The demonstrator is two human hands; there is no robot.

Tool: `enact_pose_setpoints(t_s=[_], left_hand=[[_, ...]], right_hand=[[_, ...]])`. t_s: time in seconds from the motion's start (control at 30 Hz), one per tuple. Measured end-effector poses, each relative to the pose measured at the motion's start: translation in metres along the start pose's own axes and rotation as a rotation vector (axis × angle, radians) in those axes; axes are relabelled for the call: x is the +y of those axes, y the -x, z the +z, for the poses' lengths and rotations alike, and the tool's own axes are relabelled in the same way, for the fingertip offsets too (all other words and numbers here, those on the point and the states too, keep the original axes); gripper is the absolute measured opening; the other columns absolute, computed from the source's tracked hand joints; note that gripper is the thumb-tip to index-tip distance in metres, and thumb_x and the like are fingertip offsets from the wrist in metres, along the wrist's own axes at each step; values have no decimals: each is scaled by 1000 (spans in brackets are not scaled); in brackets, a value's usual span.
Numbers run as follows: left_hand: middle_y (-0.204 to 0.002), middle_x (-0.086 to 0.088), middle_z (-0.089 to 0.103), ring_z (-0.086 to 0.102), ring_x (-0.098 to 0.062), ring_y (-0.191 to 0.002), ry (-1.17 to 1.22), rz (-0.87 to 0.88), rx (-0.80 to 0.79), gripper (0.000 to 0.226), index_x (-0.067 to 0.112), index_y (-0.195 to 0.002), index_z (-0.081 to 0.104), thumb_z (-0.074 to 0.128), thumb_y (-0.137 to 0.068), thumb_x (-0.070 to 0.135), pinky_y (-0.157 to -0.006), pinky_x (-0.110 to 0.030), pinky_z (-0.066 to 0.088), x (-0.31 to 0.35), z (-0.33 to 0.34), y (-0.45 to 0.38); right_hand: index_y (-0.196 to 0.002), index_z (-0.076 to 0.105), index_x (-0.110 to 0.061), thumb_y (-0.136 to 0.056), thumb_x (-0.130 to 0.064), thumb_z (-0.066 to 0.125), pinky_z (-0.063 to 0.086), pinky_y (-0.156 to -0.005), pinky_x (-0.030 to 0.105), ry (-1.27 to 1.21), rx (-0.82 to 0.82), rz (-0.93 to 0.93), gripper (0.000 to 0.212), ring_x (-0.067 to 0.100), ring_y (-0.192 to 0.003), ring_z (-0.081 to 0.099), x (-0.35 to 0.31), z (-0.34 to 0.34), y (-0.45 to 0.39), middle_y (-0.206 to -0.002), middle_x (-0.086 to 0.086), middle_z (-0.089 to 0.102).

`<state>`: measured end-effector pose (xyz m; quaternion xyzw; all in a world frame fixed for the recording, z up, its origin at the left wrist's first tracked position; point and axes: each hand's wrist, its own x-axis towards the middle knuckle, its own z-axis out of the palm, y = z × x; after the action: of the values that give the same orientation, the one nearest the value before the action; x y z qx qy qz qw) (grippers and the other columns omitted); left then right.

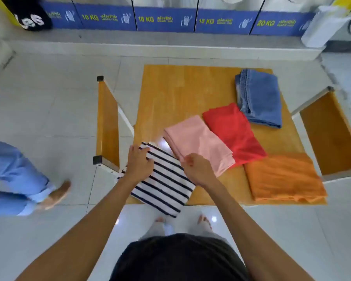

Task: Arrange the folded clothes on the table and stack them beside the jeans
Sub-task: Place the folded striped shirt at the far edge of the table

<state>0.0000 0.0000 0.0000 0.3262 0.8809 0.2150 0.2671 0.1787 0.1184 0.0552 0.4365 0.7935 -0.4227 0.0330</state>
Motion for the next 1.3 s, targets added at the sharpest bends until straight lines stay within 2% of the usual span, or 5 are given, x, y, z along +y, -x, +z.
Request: enact_pose_setpoints(t_s=[0.13, 0.5, 0.67, 1.03, 1.3], left_hand=[[-147, -14, 44, 38, -33, -137, 85, -95, 178, 51, 14, -145, 37, 46, -98, 31, -116, -49, 33, -15, 12, 21], [-136, -14, 56, 56, -34, -122, 106, -373, 183, 65, 11, -139, 43, 47, -93, 58, -98, -51, 50, -13, 5, 32], [-138, -14, 55, 54, -34, -124, 271, -511, -51, 79, 9, -141, 45, 54, -87, 66, -101, -46, 47, -13, -10, 29], [-109, -3, 66, 64, -24, -97, 755, -543, -163, 62, 25, -122, 53, 64, -78, 68, -90, -45, 53, -20, -47, 15], [-98, 2, 70, 67, -20, -91, 637, -389, -30, 66, 26, -109, 62, 46, -78, 82, -84, -39, 55, 31, -74, -45]], right_hand=[[-80, 52, -13, -94, -33, 45, 47, -71, 36, 126, 83, 226, 25, 32, -81, 59, 26, 23, 19, -83, 9, 61], [-115, 49, -9, -76, -40, 72, 60, -79, 44, -595, 438, 459, 55, 31, -98, 65, 34, 82, 29, -108, 7, 60], [-118, 58, -26, -75, -55, 77, 61, -85, 48, -988, 107, 668, 56, 27, -94, 72, 31, 70, 18, -107, 5, 72], [-118, 64, -30, -88, -53, 68, 62, -82, 43, -856, 195, 253, 37, 16, -95, 74, 1, 36, 24, -104, -4, 77], [-115, 66, -27, -91, -52, 65, 59, -89, 42, -649, 290, 103, 35, 12, -97, 71, -20, -31, -56, -104, -7, 75]])
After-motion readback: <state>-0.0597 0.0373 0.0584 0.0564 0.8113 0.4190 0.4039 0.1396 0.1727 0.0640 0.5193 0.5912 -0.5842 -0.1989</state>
